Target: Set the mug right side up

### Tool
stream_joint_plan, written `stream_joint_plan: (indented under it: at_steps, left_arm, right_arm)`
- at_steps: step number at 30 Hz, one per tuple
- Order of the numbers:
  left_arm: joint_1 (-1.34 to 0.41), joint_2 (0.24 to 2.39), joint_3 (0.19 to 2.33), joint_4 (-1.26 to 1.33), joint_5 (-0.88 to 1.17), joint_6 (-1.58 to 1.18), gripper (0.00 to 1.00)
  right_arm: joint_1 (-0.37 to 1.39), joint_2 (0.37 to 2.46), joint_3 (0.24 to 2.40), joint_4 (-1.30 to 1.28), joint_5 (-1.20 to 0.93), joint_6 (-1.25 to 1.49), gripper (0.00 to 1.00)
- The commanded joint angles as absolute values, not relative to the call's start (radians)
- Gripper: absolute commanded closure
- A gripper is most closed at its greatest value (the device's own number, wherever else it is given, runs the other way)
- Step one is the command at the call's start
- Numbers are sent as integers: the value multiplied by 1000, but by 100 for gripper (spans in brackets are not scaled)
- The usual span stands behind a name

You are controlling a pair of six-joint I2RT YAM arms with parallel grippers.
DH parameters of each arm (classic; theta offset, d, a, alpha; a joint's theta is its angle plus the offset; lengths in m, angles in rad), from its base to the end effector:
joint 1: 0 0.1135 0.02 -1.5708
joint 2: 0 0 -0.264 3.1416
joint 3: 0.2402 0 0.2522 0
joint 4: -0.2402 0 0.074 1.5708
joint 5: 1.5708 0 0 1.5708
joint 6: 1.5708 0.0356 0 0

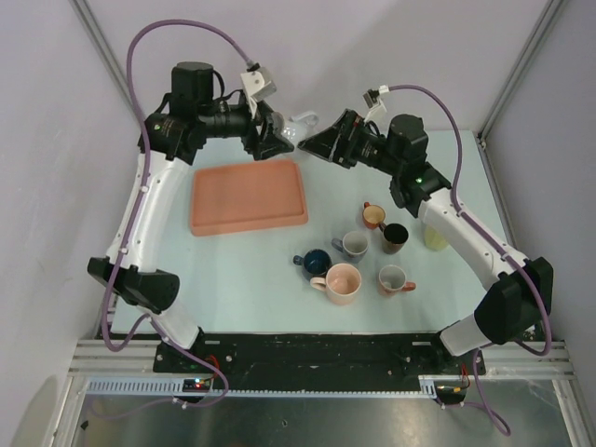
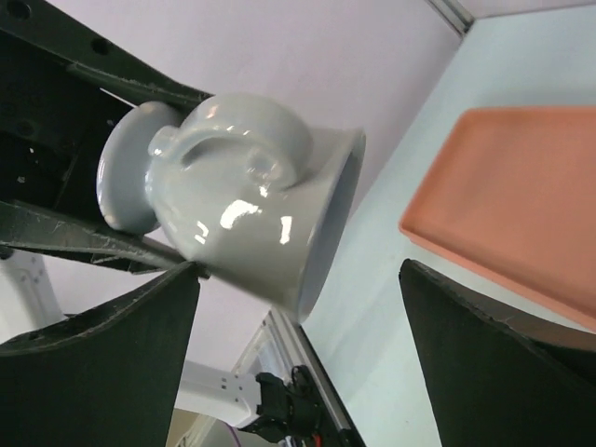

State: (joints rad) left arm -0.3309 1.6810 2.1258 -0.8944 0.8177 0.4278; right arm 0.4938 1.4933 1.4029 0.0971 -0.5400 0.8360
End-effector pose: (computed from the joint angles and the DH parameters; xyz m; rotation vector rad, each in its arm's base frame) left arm 0.3064 -0.1327 0.4927 1.1690 1.5540 -0.7550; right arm 0.3026 0.1837 0.4150 -0.1773 1.7566 1.4268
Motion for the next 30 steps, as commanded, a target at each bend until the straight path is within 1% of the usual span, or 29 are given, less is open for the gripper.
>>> stream_joint_plan:
  at_steps: [1, 6, 8, 10, 12, 13, 14, 15, 16, 17, 18, 20, 23, 25, 28, 30]
  left_arm:
    - [-341, 1624, 2205, -830, 965, 304, 100]
    - [-359, 1629, 2217, -830, 986, 285, 100]
    - [-362, 1630, 2209, -829, 987, 284, 100]
    - [-364, 1632, 2203, -828, 986, 285, 100]
    - [-365, 1632, 2200, -828, 981, 285, 100]
    - [-364, 1632, 2199, -829, 972, 284, 99]
    - [-365, 1633, 2197, -828, 945, 282, 82]
    - [-363, 1634, 2193, -828, 903, 282, 64]
    - [-360, 1632, 2183, -828, 871, 286, 32]
    - [-355, 1631, 2175, -828, 833, 292, 16]
    - [-346, 1628, 2160, -828, 804, 302, 8]
    - [-327, 1624, 2135, -828, 734, 310, 2]
    - [-295, 1614, 2105, -828, 646, 308, 1]
    - [-275, 1602, 2073, -828, 575, 309, 0]
    - [-267, 1583, 1992, -832, 391, 350, 0]
    - [-266, 1568, 1929, -833, 247, 377, 0]
  right_arm:
    - [514, 1457, 1399, 278, -571, 910, 9]
    - [542, 1477, 1398, 441, -621, 1012, 28]
    - [551, 1479, 1399, 503, -633, 1033, 43]
    - [558, 1477, 1399, 535, -639, 1045, 62]
    - [561, 1466, 1399, 522, -636, 1033, 87]
    - [561, 1456, 1399, 490, -630, 1014, 93]
    - [560, 1447, 1399, 455, -617, 993, 97]
    - [557, 1431, 1399, 397, -604, 955, 98]
    - [554, 1416, 1399, 339, -573, 921, 99]
    - [551, 1395, 1401, 249, -540, 862, 100]
    - [549, 1376, 1406, 172, -487, 811, 100]
    - [563, 1341, 1442, -48, -352, 662, 100]
    - [634, 1340, 1535, -383, -88, 408, 100]
    - [696, 1370, 1590, -554, 122, 290, 100]
    - [757, 1432, 1652, -795, 317, 220, 100]
    - [774, 1466, 1681, -948, 459, 248, 100]
